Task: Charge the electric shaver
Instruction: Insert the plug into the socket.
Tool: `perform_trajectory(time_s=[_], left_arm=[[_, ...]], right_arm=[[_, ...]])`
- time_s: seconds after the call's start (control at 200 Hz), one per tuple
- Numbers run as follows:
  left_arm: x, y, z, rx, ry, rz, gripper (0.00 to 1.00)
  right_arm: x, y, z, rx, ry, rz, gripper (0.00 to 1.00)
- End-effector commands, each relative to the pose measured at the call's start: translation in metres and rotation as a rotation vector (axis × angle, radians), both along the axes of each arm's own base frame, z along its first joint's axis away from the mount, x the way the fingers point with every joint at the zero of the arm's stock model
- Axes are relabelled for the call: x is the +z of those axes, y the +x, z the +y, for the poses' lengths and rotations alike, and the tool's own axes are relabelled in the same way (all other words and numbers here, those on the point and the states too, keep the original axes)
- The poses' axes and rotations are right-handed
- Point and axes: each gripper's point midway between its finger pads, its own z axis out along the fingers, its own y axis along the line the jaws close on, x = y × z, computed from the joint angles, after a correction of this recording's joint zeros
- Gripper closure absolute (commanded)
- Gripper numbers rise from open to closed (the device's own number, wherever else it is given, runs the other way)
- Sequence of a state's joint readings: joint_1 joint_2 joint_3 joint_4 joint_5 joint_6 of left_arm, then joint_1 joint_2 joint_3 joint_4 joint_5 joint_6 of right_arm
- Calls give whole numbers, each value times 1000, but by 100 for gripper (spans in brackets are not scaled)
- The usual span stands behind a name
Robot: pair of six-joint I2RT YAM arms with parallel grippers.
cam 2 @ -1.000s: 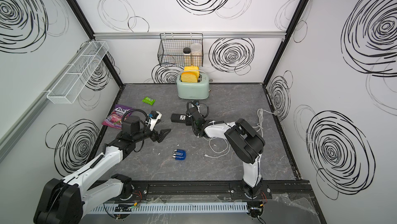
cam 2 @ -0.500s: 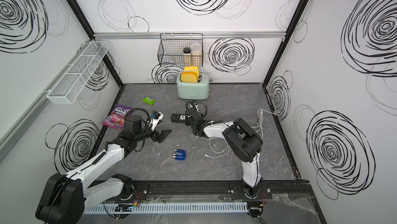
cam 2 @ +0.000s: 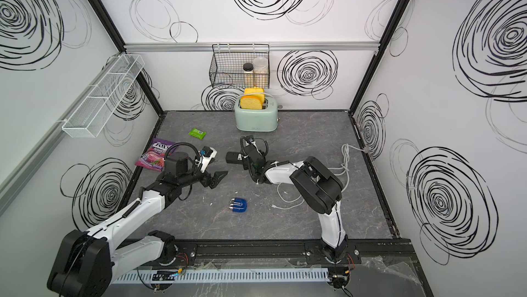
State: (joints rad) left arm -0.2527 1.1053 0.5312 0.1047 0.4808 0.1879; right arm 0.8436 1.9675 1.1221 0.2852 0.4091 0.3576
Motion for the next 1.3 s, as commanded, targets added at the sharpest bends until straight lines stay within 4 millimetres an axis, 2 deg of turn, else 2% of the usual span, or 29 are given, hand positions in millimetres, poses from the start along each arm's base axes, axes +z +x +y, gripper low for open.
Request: perform_trajectory(time_s=[0.0,0.09,0.25,0.38,0.485,0.575,0.7,0.805,0.876,1.026,1.116,1.191,1.296], left_arm=[[14,6,-3,-6,-6,-47,3],[14,6,-2,-1,-6,-47,3],[14,7,-1,4,-8,-51,3],[13,7,-1,8,-15,-46,3],[13,8,0,14,-13,-45,3],[16,10,1,20,-15,-49,3],[18,10,1,22,-21,-53,3],[18,9,1,21,-24,-51,3],[20,10,1,22,-26,-54,3],[24,10,0,19,-30,-63,3],[24,9,1,21,-30,-63,3],[23,9,1,23,-31,-64,3],[23,8,1,22,-30,-65,3]], right_arm=[[-34,-14,-4,22,-119,79,100],[-53,-15,-12,-16,-166,143,100],[-79,-23,-29,-56,-128,272,100],[-93,-32,-31,-45,-212,283,100],[-100,-35,-29,-40,-211,303,99],[-92,-32,-28,-44,-187,299,94],[-59,-21,-22,-62,-86,260,77],[-32,-8,-16,-89,-14,224,70],[-23,-4,-11,-96,20,214,65],[-15,-5,-2,-82,68,213,52],[-9,-5,2,-72,61,194,51],[-17,-5,0,-79,36,206,52],[-32,-6,-3,-90,3,233,58]])
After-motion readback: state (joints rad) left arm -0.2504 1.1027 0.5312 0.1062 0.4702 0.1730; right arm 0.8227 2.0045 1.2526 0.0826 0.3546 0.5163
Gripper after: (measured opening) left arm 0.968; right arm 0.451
